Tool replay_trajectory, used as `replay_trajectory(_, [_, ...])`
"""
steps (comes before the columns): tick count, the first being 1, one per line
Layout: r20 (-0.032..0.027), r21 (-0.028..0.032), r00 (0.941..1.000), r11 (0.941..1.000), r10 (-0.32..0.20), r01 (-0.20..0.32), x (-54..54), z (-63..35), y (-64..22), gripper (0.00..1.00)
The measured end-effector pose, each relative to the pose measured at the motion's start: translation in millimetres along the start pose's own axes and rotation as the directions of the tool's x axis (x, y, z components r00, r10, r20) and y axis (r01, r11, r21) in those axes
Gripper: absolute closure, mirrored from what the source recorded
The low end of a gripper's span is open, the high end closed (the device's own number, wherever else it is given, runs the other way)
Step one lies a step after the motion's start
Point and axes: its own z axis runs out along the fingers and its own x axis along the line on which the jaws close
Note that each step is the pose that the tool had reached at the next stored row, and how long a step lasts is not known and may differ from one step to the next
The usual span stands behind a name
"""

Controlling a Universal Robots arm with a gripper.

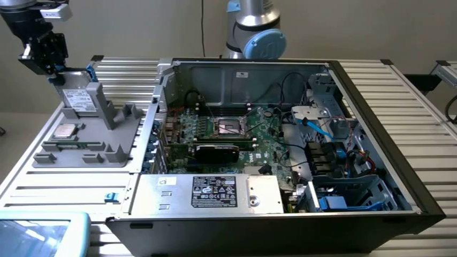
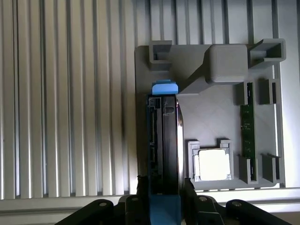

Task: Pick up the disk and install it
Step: 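Pick up the disk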

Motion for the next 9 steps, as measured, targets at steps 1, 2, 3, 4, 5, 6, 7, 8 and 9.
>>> replay_trajectory(1, [0.0000,-0.0001,1.0000,1.0000,0.000,0.000,-0.1,-0.2,0.0,0.62])
replay_trajectory(2, [0.0003,-0.0002,1.0000,1.0000,0.000,0.000,-0.2,-0.6,0.0,0.62])
replay_trajectory(3, [0.0014,-0.0001,1.0000,1.0000,0.000,0.000,-0.3,-1.2,0.1,0.62])
replay_trajectory(4, [0.0037,-0.0001,1.0000,1.0000,0.000,0.000,-0.3,-1.9,0.2,0.62])
replay_trajectory(5, [0.0062,-0.0003,1.0000,1.0000,0.000,0.000,-0.3,-2.5,0.2,0.62])
replay_trajectory(6, [0.0078,-0.0005,1.0000,1.0000,0.000,0.000,-0.4,-3.2,0.3,0.62])
replay_trajectory(7, [0.0091,-0.0014,1.0000,1.0000,0.000,0.000,-0.4,-4.2,0.3,0.62])
replay_trajectory(8, [0.0097,-0.0031,1.0000,1.0000,0.000,0.000,-0.4,-5.4,0.5,0.62])
replay_trajectory(9, [0.0097,-0.0052,1.0000,1.0000,0.000,0.000,-0.4,-6.6,0.8,0.62])
